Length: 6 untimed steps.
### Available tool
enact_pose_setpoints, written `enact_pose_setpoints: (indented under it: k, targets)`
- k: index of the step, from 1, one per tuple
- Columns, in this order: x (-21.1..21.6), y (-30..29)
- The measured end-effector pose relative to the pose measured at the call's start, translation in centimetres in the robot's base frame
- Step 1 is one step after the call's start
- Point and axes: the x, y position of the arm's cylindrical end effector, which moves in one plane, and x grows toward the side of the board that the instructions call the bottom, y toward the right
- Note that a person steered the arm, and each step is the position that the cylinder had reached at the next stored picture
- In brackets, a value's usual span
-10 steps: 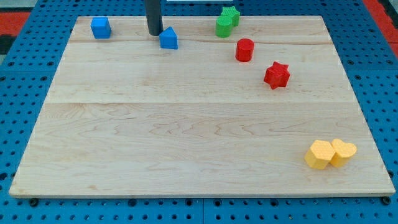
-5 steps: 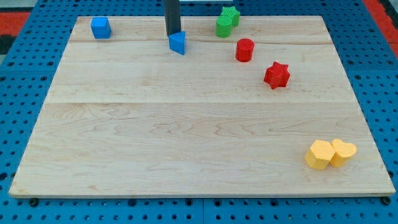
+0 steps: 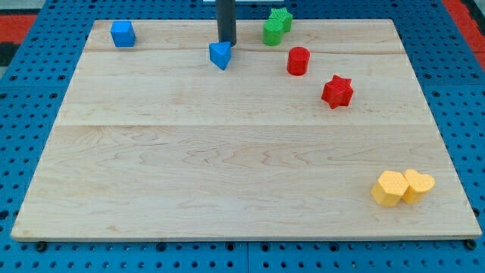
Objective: Slide blue triangle a bit down
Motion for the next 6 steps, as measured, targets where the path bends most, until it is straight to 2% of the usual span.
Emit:
enact_pose_setpoints:
  k: [3, 5, 6]
  targets:
    - [1.2, 1.8]
    - [-1.4, 1.8]
    - [-1.3, 0.3]
